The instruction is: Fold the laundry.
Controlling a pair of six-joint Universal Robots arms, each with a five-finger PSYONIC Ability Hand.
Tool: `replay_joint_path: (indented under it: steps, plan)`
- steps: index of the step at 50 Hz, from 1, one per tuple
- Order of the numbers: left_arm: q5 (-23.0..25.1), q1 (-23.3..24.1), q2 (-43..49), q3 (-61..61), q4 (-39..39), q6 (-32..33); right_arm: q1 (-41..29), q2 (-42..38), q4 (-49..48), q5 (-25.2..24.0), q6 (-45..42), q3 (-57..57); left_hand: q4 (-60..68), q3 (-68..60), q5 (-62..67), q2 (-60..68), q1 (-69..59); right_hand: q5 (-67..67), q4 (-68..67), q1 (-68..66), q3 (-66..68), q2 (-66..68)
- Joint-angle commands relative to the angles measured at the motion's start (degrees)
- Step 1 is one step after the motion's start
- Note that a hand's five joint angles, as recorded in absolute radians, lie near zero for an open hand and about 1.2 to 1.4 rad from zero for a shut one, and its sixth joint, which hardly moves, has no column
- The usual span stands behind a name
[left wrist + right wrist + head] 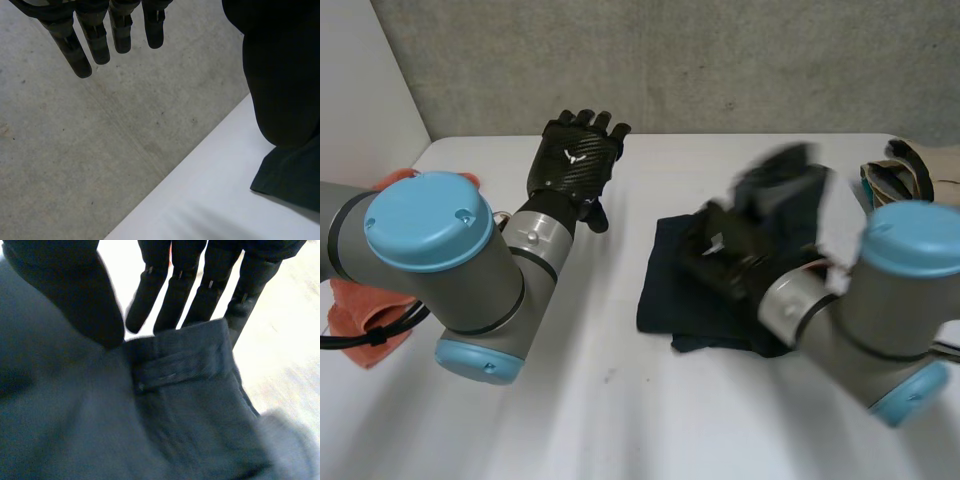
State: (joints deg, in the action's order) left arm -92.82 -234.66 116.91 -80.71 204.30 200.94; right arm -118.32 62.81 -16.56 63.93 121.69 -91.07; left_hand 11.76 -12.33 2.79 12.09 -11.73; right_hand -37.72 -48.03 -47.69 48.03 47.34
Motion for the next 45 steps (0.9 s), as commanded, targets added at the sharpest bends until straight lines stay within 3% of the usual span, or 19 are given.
replay_joint_path:
  steps: [1,4,8,11,14,18,24,28,36,39,45]
  plan:
    - [0.0,-0.1,0.2,2.5,0.2,-1.8,-5.1,-3.0,2.1,3.5,3.2,3.2,-1.8,2.3,-2.8,-2.1,1.7,37.7,38.0,37.7,-38.0,-37.3]
    - [0.0,-0.2,0.3,4.8,0.1,-4.0,-5.2,-0.9,2.1,6.6,9.8,3.1,-1.8,2.3,-2.8,-2.1,1.7,37.7,38.0,37.7,-38.0,-37.3]
    - [0.0,-0.1,0.9,8.9,0.1,-7.1,-3.8,9.6,1.5,7.3,34.4,1.5,-1.8,2.3,-2.8,-2.1,1.7,37.7,38.0,37.7,-38.0,-37.3]
    - [0.3,0.3,2.0,12.9,0.0,-9.1,-2.2,12.1,1.2,7.8,45.6,1.1,-1.8,2.3,-2.8,-2.1,1.7,37.7,38.0,37.7,-38.0,-37.3]
    - [0.7,1.2,5.0,18.0,-0.7,-10.7,4.2,15.7,2.4,9.0,57.0,1.2,-1.8,2.3,-2.8,-2.1,1.7,37.7,38.0,37.7,-38.0,-37.3]
    - [1.3,3.9,8.6,22.3,-2.8,-10.9,9.9,18.0,4.9,12.2,57.3,0.8,-1.7,2.3,-2.7,-2.0,1.7,37.7,38.0,37.7,-38.0,-37.3]
    - [9.7,7.9,17.6,28.5,-9.1,-10.9,14.3,16.7,7.3,17.5,54.3,1.2,-0.4,0.9,-1.4,-0.7,0.3,37.7,38.0,37.7,-38.0,-37.3]
    - [12.6,10.3,23.6,32.7,-11.7,-10.7,16.7,14.4,8.3,17.8,52.5,0.9,-0.4,0.9,-1.4,-0.7,0.3,37.7,38.0,37.7,-38.0,-37.3]
    - [12.6,11.0,34.9,42.6,-16.3,-9.5,16.9,8.7,10.8,17.6,52.7,1.0,-0.4,0.9,-1.4,-0.7,0.3,37.7,38.0,37.7,-38.0,-37.3]
    - [11.5,10.7,38.6,47.9,-22.3,-7.8,16.6,6.2,11.5,17.5,52.7,1.4,-0.4,0.9,-1.4,-0.7,0.3,37.7,38.0,37.7,-38.0,-37.3]
    - [1.1,8.9,40.8,54.0,-32.4,-2.4,15.0,-1.0,13.3,13.5,52.9,4.6,-0.4,0.9,-1.4,-0.7,0.3,37.7,38.0,37.7,-38.0,-37.3]
